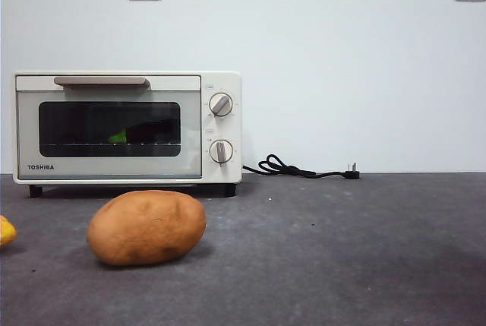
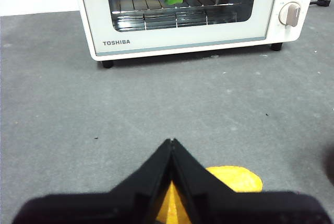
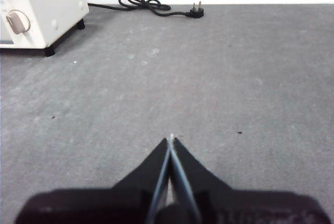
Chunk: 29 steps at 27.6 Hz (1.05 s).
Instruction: Take the eggplant from the table,put the eggplant in the oven
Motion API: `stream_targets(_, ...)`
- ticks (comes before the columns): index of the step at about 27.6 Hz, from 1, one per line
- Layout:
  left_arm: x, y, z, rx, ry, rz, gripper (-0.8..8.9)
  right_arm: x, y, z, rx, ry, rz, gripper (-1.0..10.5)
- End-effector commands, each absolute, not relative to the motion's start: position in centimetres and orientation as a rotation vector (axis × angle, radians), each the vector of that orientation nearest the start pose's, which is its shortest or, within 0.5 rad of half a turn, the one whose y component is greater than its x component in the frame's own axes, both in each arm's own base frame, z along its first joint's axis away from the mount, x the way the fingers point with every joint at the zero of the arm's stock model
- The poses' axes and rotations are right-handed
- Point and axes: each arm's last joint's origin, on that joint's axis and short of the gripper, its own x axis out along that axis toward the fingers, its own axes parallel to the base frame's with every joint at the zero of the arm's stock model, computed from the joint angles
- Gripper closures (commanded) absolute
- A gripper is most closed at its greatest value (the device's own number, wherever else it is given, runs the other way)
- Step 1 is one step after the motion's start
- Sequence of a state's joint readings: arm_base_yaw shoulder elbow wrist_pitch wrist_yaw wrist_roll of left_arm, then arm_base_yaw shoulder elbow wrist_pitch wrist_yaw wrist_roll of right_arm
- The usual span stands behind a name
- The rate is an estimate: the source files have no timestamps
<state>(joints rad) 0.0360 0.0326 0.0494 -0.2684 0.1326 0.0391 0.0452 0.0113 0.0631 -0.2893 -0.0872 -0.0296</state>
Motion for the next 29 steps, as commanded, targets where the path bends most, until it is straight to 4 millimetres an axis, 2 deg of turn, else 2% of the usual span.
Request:
stream_targets(1, 9.41, -0.05, 14.98, 0.008, 0.252, -0.099, 8.17, 9.2, 0.66, 15.29, -0.015, 0.237, 0.135, 9.5)
stream_targets(29, 9.41, -0.05, 14.98, 0.008, 0.252, -0.099, 8.17, 9.37, 0.68, 15.22, -0.015, 0.207, 0.133, 9.5)
